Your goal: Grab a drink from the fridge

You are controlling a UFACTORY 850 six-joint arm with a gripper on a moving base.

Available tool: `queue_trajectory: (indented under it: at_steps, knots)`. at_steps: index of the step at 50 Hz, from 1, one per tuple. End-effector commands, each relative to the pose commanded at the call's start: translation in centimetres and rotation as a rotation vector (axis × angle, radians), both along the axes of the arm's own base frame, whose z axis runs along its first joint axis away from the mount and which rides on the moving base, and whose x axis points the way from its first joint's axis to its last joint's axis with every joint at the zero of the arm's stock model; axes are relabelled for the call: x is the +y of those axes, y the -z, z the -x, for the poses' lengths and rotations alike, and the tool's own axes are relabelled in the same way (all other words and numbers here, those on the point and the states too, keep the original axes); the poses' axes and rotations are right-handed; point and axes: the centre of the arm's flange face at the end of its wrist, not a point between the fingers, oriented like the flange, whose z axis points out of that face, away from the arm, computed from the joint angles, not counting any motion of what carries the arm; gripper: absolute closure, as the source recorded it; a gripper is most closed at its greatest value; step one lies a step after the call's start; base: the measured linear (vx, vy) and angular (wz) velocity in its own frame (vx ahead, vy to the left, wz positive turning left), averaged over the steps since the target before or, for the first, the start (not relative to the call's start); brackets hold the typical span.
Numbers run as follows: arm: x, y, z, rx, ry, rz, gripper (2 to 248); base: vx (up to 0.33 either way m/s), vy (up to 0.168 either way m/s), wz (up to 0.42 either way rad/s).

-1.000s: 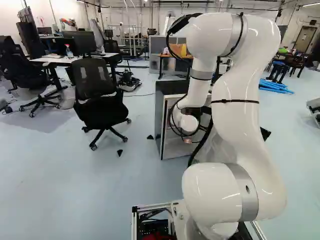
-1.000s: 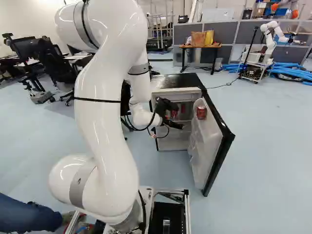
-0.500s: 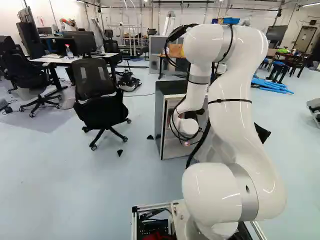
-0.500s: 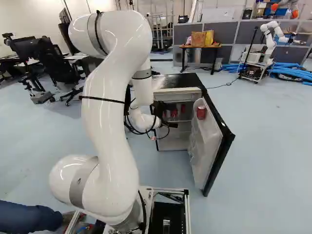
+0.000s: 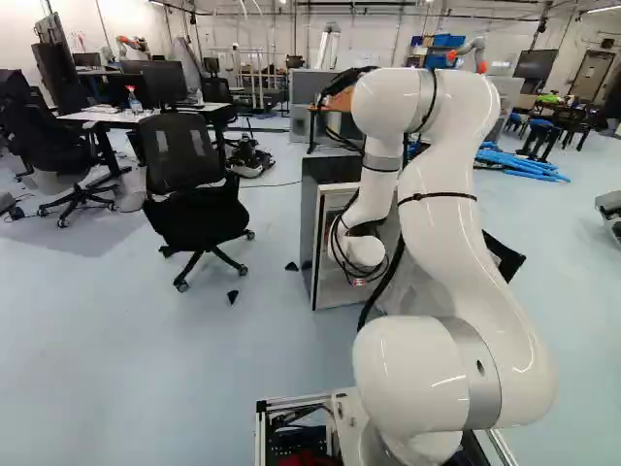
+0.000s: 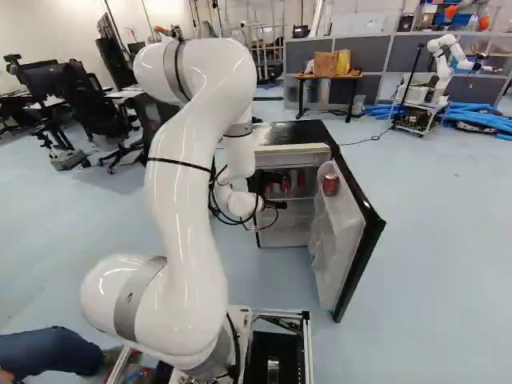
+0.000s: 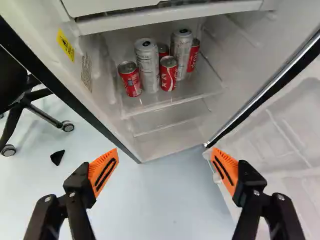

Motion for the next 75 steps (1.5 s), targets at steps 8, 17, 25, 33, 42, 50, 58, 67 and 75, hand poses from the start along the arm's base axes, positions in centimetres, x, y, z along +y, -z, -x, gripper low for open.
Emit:
queue_trajectory:
  at_steps: [8, 17, 25, 33, 42, 50, 58, 67, 75]
  knots:
    - [-0.2, 0.8, -0.7, -0.029, -0.013, 0.005, 3, 0.000, 0.000, 0.000]
    - [-0.5, 1.8, -1.6, -0.067, -0.025, 0.011, 3, 0.000, 0.000, 0.000]
    - [-0.7, 2.6, -2.1, -0.091, -0.037, 0.014, 3, 0.000, 0.000, 0.000]
    - [-0.9, 3.7, -2.5, -0.084, -0.033, 0.013, 3, 0.000, 0.000, 0.000]
    - [-1.2, 5.0, -2.9, -0.077, -0.028, 0.012, 3, 0.000, 0.000, 0.000]
    - [-1.5, 6.1, -3.4, -0.073, -0.024, 0.011, 3, 0.000, 0.000, 0.000]
    - [-1.9, 7.1, -3.8, -0.071, -0.018, 0.011, 3, 0.000, 0.000, 0.000]
    - [-2.5, 7.2, -4.3, -0.086, -0.011, 0.014, 3, 0.000, 0.000, 0.000]
    - [-3.0, 7.2, -4.7, -0.104, -0.008, 0.017, 3, 0.000, 0.000, 0.000]
